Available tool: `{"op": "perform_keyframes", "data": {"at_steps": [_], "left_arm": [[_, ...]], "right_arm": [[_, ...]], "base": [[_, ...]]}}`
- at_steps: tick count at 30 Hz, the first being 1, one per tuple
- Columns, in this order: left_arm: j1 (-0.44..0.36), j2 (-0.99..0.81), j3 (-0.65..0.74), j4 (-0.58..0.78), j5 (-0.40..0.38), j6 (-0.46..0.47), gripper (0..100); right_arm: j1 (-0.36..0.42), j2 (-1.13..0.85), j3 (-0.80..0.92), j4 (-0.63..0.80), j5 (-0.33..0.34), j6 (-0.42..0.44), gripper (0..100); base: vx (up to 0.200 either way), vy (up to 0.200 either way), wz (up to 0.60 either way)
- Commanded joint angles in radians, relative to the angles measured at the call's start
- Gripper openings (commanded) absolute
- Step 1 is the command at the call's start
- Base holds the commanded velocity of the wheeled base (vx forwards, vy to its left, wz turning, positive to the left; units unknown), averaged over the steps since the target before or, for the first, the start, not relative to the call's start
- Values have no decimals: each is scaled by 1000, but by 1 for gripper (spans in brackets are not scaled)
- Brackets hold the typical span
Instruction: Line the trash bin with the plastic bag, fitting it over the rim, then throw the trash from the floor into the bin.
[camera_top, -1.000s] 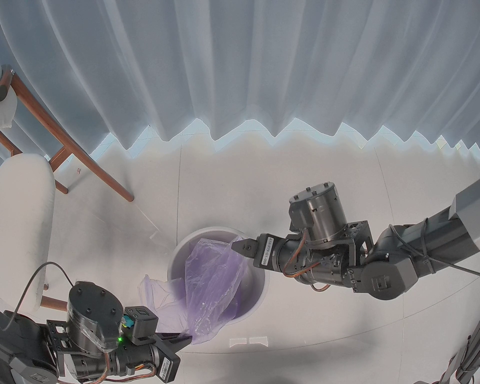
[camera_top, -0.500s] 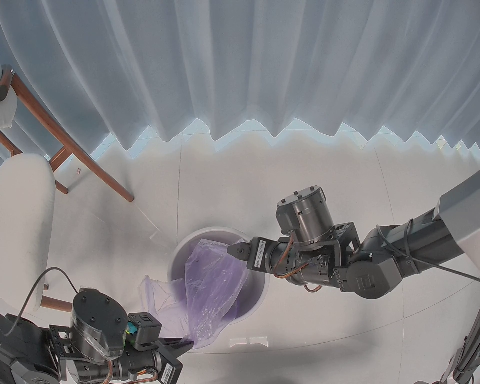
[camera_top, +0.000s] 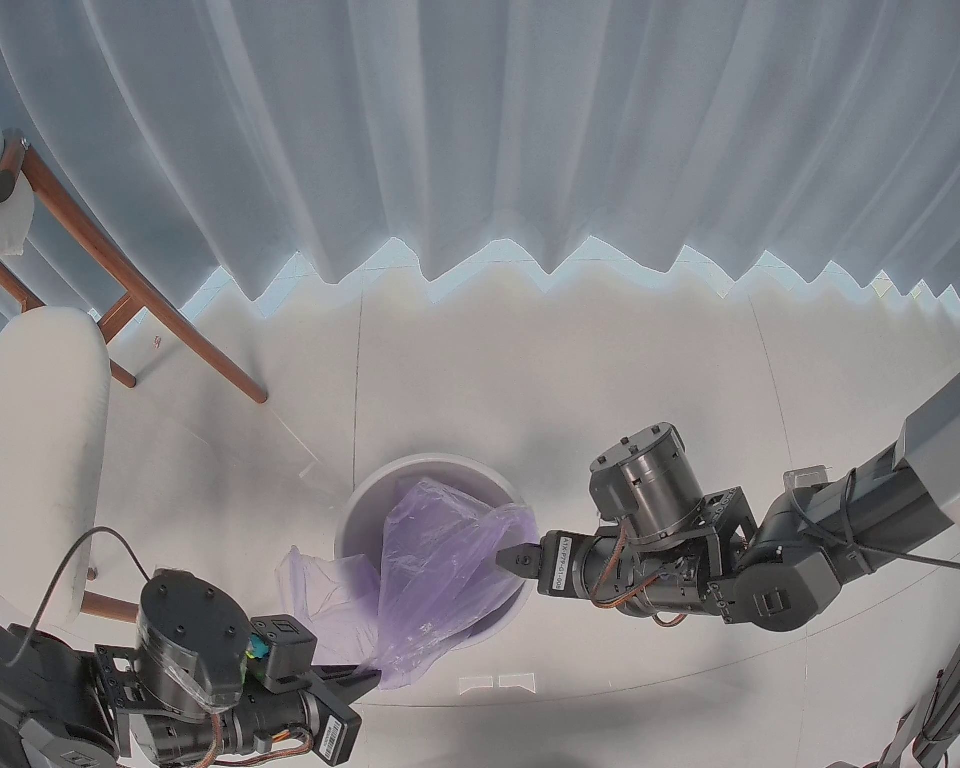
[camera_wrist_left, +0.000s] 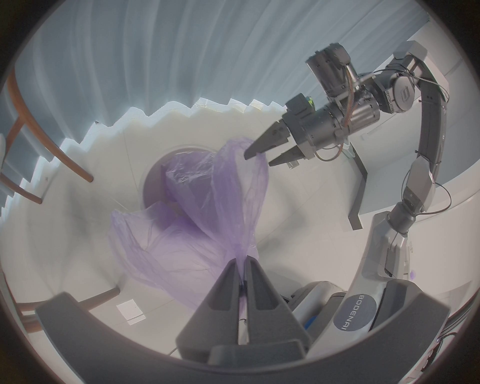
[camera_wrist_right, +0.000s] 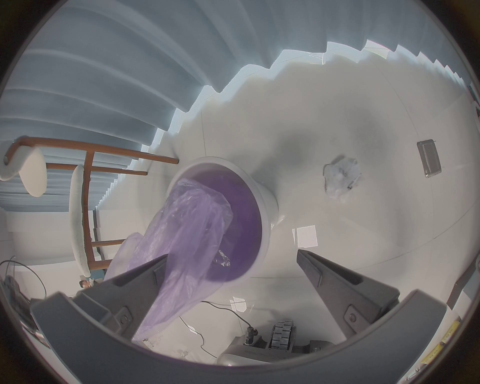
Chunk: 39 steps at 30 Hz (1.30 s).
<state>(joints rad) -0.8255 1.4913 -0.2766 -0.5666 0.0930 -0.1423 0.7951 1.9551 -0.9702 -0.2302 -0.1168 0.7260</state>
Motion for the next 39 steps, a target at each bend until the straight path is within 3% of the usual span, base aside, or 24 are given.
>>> {"op": "perform_keyframes", "data": {"at_steps": [1, 13, 22, 23, 32, 39], "left_arm": [[17, -22, -4, -3, 16, -2, 0], [42, -157, -13, -58, 14, -6, 0], [49, -161, -19, -64, 16, -3, 0], [49, -161, -21, -64, 16, -3, 0], [49, -132, -65, -76, 11, -6, 0], [49, -66, -65, -139, 11, -19, 0]], "right_arm": [[-2, -8, 21, 0, 0, 0, 100], [-42, 45, -94, 6, 0, -14, 100], [-83, -16, -65, 2, 0, -26, 100], [-85, -12, -64, 0, 0, -23, 0], [-40, -38, -51, -1, 57, 72, 0], [-40, -61, -51, -4, 71, 99, 0]], "base": [[0, 0, 0], [0, 0, 0], [0, 0, 0], [0, 0, 0], [0, 0, 0], [0, 0, 0]]}}
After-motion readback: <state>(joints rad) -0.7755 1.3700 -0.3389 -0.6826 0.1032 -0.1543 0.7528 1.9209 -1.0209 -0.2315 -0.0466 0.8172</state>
